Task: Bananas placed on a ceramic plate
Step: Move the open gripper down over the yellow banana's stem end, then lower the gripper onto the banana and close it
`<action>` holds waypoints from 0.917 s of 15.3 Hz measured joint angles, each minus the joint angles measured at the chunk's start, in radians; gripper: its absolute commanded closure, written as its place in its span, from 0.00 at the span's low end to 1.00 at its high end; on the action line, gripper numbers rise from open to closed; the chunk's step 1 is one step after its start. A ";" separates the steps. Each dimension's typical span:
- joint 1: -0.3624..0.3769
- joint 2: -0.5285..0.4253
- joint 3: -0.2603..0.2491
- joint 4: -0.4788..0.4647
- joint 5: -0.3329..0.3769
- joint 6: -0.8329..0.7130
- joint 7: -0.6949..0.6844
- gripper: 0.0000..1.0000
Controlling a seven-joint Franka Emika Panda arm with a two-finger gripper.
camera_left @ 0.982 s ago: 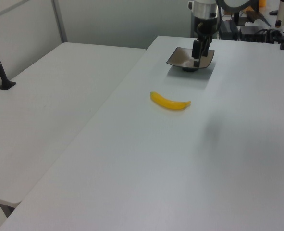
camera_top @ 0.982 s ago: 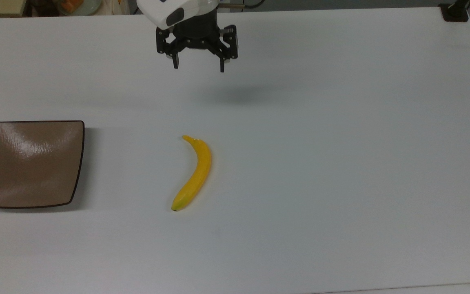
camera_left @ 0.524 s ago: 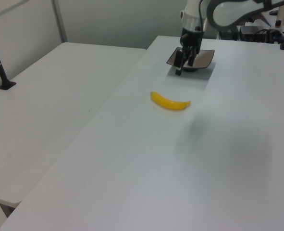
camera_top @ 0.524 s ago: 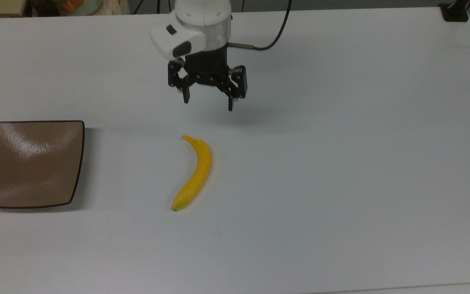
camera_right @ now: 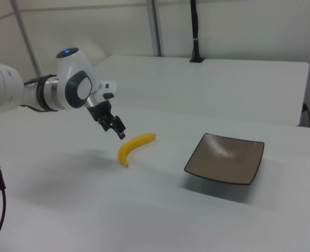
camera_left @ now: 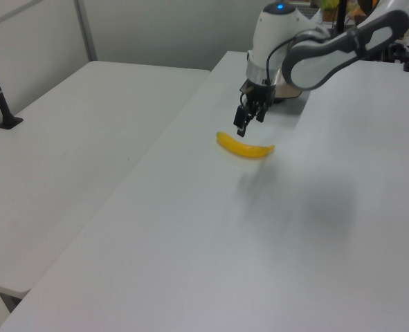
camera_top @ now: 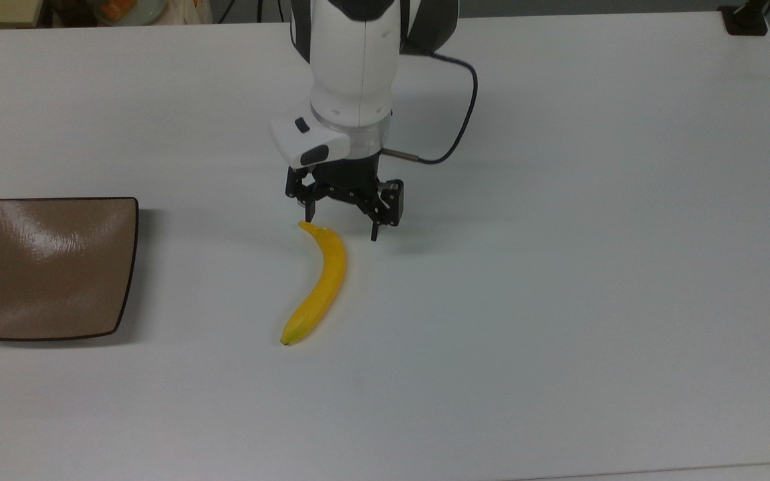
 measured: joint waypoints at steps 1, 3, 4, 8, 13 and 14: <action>-0.001 0.017 0.000 0.000 -0.005 0.013 0.010 0.00; -0.004 0.047 -0.002 0.008 -0.006 0.047 0.018 0.00; -0.007 0.056 -0.003 0.009 -0.006 0.063 0.018 0.00; -0.033 0.115 -0.004 0.018 -0.006 0.202 0.019 0.00; -0.061 0.156 -0.004 0.029 -0.006 0.247 0.021 0.00; -0.061 0.164 -0.004 0.032 -0.006 0.248 0.021 0.00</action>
